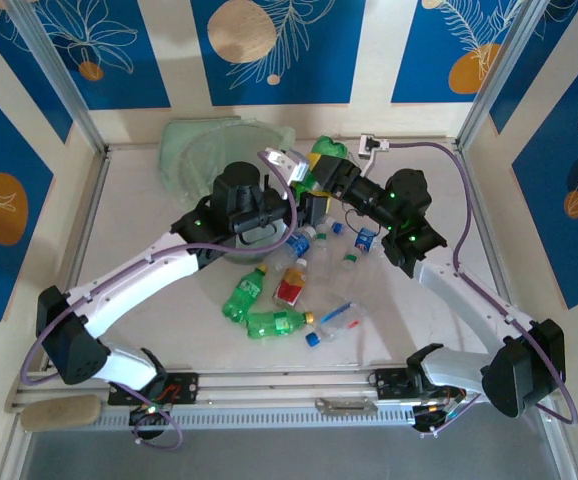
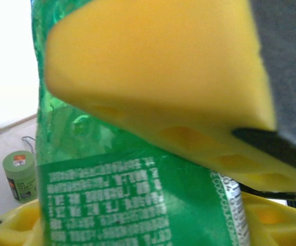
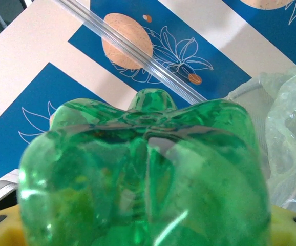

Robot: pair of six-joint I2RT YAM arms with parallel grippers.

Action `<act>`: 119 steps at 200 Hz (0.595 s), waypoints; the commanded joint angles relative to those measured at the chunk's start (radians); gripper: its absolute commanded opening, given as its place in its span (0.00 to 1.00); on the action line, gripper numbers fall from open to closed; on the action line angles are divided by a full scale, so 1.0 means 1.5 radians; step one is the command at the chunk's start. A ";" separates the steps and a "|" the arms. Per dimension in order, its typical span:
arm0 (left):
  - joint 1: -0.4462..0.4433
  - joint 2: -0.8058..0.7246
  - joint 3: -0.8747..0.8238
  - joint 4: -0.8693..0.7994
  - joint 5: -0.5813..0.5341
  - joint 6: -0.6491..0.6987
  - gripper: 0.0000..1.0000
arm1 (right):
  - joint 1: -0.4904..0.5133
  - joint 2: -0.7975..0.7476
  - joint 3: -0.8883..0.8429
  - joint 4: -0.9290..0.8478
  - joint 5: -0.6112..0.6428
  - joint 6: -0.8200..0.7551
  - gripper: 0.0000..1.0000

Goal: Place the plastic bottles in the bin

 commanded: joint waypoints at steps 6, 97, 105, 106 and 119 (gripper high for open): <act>0.004 -0.009 -0.007 0.031 -0.045 0.008 0.45 | 0.014 -0.011 -0.002 0.025 -0.052 0.006 0.55; 0.008 -0.031 -0.029 0.030 -0.088 0.007 0.42 | -0.005 -0.037 -0.013 -0.011 -0.019 -0.008 0.82; 0.011 -0.032 -0.029 0.025 -0.097 0.004 0.42 | -0.010 -0.044 -0.015 -0.016 -0.015 -0.012 0.83; 0.011 -0.031 -0.030 0.024 -0.098 0.003 0.42 | -0.010 -0.045 -0.014 -0.017 -0.015 -0.012 0.83; 0.018 -0.035 -0.030 0.017 -0.110 -0.002 0.42 | -0.018 -0.057 -0.019 -0.026 -0.009 -0.017 0.84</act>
